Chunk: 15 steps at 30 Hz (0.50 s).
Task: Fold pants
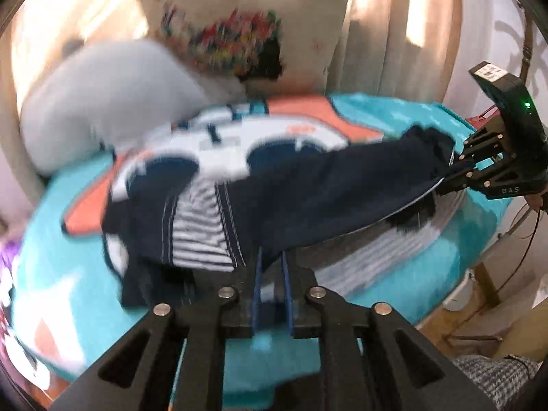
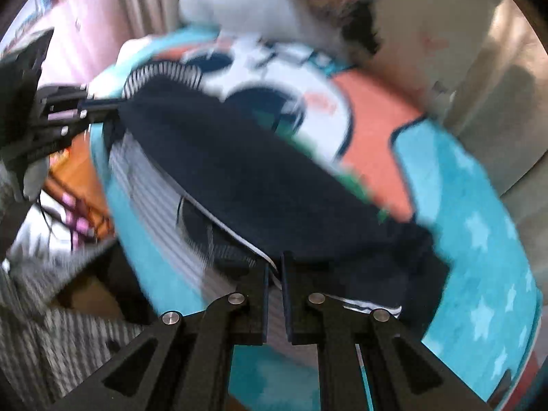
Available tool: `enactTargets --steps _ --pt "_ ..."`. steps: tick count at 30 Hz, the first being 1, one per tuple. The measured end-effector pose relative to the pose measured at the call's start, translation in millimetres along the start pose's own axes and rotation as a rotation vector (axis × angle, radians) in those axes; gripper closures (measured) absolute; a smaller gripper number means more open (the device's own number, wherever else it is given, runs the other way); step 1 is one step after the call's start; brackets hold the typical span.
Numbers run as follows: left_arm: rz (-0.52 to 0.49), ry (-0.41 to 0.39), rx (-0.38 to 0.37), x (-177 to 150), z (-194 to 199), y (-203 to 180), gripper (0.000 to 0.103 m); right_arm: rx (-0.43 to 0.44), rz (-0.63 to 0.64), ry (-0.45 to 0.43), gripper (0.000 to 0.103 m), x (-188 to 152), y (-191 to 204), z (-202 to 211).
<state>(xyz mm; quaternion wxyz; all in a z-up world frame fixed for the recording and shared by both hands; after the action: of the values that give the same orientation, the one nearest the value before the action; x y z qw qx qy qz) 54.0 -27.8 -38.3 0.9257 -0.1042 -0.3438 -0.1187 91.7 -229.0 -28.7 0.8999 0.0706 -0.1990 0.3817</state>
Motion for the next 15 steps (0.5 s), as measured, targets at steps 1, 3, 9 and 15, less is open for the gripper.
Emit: enactTargets --steps 1,3,9,15 --pt "0.032 0.013 -0.009 -9.9 -1.3 3.9 0.091 -0.008 0.013 0.016 0.092 -5.7 2.7 -0.8" --pt "0.069 0.016 -0.032 -22.4 4.2 8.6 0.091 -0.012 0.019 0.016 0.085 -9.6 1.4 3.3" --pt "0.185 -0.096 -0.084 -44.8 53.7 27.4 0.053 -0.072 -0.161 -0.197 0.039 -4.1 -53.4 72.2" --pt "0.250 -0.157 -0.053 -40.4 74.0 42.4 0.045 -0.085 -0.618 -0.349 0.039 -37.7 -124.1 72.4"
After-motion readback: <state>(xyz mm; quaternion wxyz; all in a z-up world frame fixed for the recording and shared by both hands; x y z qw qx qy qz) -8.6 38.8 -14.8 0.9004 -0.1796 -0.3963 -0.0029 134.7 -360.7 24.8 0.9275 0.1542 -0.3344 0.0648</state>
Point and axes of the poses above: each gripper's, at about its wrist camera, not at the fingertips, and z roughly against the way its jaws point, y to its left, x to its top, the point moved 5 cm from there along -z, roughly the way its jaws point, and after that the axes turned 6 degrees about -x, right-handed, at the moved point
